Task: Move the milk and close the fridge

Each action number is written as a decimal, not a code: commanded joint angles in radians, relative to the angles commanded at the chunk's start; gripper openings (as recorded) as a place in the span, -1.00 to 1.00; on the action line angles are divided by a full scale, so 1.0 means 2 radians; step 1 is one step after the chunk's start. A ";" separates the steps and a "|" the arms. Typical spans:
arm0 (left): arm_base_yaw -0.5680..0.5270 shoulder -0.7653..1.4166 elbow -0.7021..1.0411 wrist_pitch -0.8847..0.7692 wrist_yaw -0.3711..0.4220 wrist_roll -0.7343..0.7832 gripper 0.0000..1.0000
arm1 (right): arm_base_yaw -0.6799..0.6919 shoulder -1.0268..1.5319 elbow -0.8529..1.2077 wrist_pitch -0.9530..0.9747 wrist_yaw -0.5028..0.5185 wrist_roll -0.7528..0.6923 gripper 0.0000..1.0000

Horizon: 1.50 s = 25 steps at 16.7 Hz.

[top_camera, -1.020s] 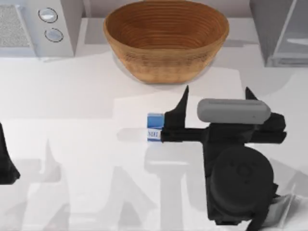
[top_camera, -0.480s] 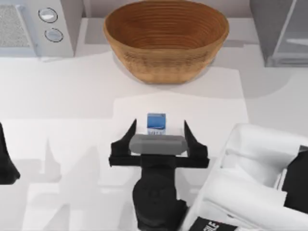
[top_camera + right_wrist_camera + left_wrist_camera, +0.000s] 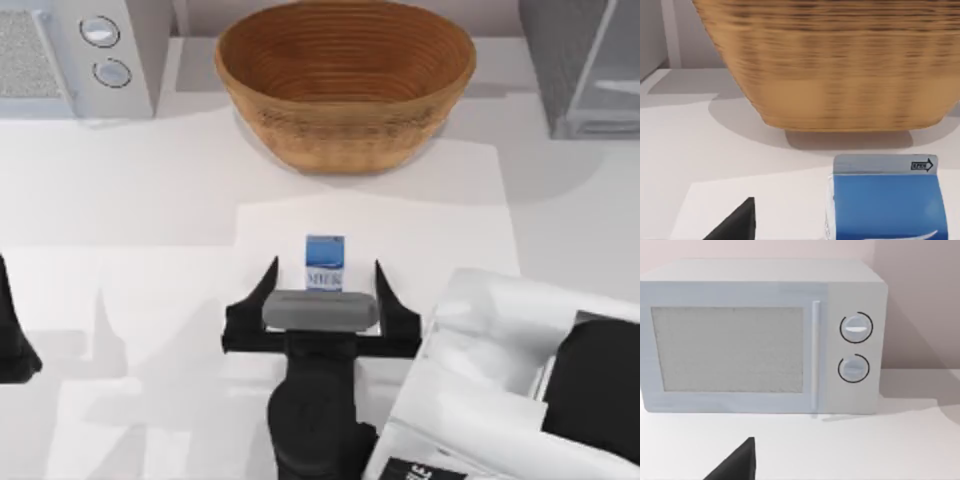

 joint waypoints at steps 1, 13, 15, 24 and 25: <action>0.000 0.000 0.000 0.000 0.000 0.000 1.00 | -0.001 0.000 0.002 -0.001 -0.002 0.000 1.00; 0.000 0.000 0.000 0.000 0.000 0.000 1.00 | -0.044 0.014 0.042 -0.023 -0.046 -0.003 0.70; 0.000 0.000 0.000 0.000 0.000 0.000 1.00 | -0.044 0.014 0.042 -0.023 -0.046 -0.003 0.40; 0.000 0.000 0.000 0.000 0.000 0.000 1.00 | -0.044 0.014 0.042 -0.023 -0.046 -0.003 -0.96; 0.000 0.000 0.000 0.000 0.000 0.000 1.00 | -0.044 0.014 0.042 -0.023 -0.046 -0.003 -1.00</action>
